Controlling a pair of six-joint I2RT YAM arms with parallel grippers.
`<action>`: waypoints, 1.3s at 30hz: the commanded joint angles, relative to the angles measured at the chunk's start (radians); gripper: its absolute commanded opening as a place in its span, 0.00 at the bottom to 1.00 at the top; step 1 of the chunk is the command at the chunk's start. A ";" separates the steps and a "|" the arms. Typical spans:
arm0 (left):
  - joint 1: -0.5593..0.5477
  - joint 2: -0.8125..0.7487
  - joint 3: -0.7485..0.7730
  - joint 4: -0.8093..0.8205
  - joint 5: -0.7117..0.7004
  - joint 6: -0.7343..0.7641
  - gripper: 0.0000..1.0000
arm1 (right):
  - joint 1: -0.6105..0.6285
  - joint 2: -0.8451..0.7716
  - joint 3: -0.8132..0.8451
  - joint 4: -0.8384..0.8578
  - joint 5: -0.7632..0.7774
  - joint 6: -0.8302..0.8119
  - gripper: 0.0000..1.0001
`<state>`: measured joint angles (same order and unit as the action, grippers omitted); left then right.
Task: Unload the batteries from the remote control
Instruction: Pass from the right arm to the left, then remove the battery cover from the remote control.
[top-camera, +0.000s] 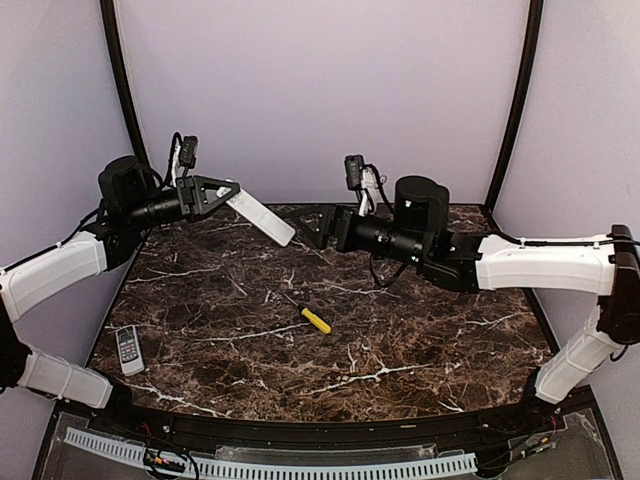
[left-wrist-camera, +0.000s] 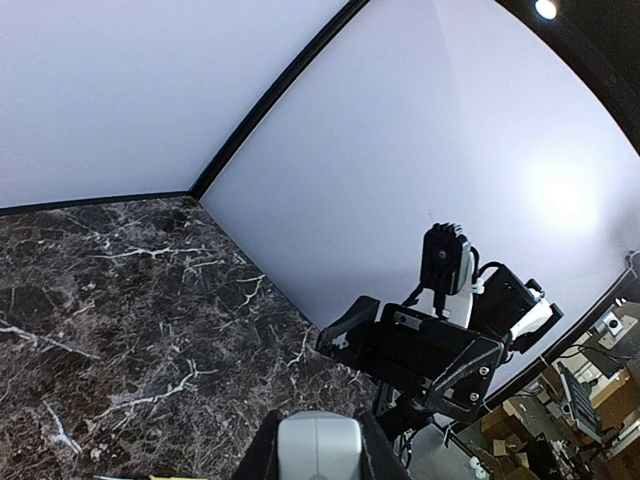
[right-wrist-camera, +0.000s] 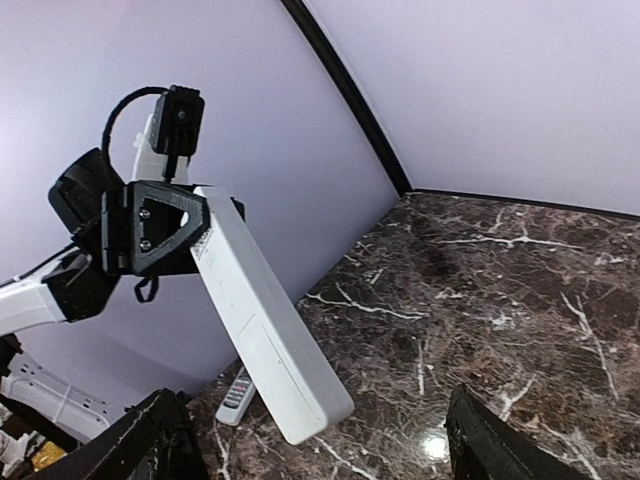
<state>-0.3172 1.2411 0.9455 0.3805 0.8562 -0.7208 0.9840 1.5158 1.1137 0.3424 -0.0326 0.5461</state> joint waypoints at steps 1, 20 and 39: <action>0.001 -0.044 -0.051 0.311 0.089 -0.110 0.00 | 0.006 0.055 0.002 0.234 -0.152 0.155 0.91; 0.002 -0.070 -0.070 0.330 0.078 -0.103 0.00 | 0.007 0.157 0.078 0.261 -0.234 0.180 0.77; 0.002 -0.069 -0.067 0.325 0.084 -0.100 0.00 | 0.013 0.209 0.149 0.276 -0.259 0.169 0.54</action>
<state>-0.3172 1.2026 0.8867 0.6804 0.9272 -0.8234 0.9905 1.7073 1.2320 0.5812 -0.2745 0.7189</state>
